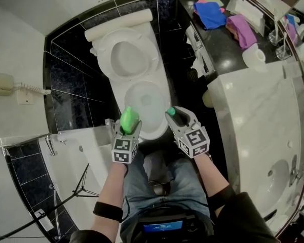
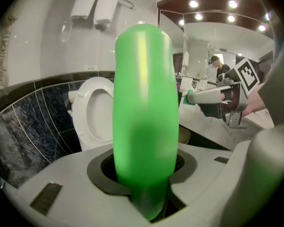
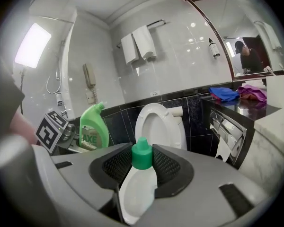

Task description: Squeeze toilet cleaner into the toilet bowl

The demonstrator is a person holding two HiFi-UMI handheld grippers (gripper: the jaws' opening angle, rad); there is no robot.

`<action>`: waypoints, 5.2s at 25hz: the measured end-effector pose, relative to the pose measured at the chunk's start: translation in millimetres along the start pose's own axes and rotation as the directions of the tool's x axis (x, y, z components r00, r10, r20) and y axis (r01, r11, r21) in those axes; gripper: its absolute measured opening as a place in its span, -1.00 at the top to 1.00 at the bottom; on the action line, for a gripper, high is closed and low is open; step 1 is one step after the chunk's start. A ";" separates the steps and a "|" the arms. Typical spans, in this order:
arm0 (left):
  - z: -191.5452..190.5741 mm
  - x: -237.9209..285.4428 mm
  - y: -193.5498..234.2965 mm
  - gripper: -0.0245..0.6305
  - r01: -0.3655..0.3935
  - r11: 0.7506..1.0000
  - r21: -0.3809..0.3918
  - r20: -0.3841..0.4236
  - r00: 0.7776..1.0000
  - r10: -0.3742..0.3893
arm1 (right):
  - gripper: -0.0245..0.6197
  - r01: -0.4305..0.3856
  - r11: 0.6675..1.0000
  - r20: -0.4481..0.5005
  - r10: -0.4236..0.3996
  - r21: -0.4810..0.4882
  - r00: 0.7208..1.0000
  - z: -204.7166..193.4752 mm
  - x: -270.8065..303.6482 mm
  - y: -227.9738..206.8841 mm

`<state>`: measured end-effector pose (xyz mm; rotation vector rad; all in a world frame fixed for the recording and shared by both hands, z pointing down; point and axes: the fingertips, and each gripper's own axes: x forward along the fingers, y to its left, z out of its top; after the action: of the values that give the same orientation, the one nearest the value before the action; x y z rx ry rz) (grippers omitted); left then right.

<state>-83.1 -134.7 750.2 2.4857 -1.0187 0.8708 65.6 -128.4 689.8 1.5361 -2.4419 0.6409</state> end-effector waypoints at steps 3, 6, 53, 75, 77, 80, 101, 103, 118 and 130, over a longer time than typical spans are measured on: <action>27.2 -31.8 -12.2 0.35 -0.011 1.000 -0.021 0.036 0.999 0.012 | 0.45 -0.028 1.000 0.007 0.028 -0.011 1.000 20.6 -19.0 11.8; 53.0 -68.0 -26.9 0.35 -0.018 0.999 -0.042 0.066 0.998 0.020 | 0.45 -0.059 0.998 0.009 0.059 -0.028 0.998 40.0 -39.8 26.5; 69.9 -288.4 -48.2 0.35 -0.059 0.997 -0.051 0.143 0.988 0.066 | 0.45 -0.011 1.000 -0.042 0.011 -0.021 0.999 89.0 -169.6 123.7; 72.0 -286.1 -44.6 0.34 0.276 0.961 0.023 0.128 0.952 -0.277 | 0.44 -0.274 0.961 0.219 0.259 0.039 0.941 182.6 -135.0 207.4; 80.6 -288.0 -55.7 0.34 0.350 0.937 0.016 0.140 0.927 -0.349 | 0.44 -0.370 0.929 0.270 0.349 0.030 0.897 207.6 -131.6 219.4; 98.3 -287.9 -82.1 0.34 0.446 0.894 0.051 0.144 0.882 -0.448 | 0.45 -0.553 0.833 0.330 0.522 -0.003 0.786 246.7 -133.9 239.1; 193.7 -273.0 -159.9 0.34 0.600 0.781 0.175 0.189 0.757 -0.625 | 0.46 -0.901 0.355 0.291 0.915 -0.248 0.280 338.8 -184.9 262.1; 199.9 -274.3 -164.8 0.34 0.611 0.770 0.184 0.181 0.749 -0.638 | 0.46 -0.902 0.348 0.287 0.918 -0.256 0.273 338.8 -187.9 262.5; 198.9 -269.9 -178.1 0.35 0.664 0.724 0.188 0.149 0.709 -0.689 | 0.46 -0.903 0.349 0.293 0.916 -0.251 0.273 331.0 -187.6 256.4; 199.9 -275.4 -186.3 0.35 0.693 0.695 0.191 0.126 0.685 -0.717 | 0.46 -0.912 0.323 0.291 0.924 -0.254 0.246 328.6 -190.1 258.8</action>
<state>-20.9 40.6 409.8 2.7586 0.0362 0.4476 -57.1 -26.5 259.0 -0.1058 -3.5312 0.3985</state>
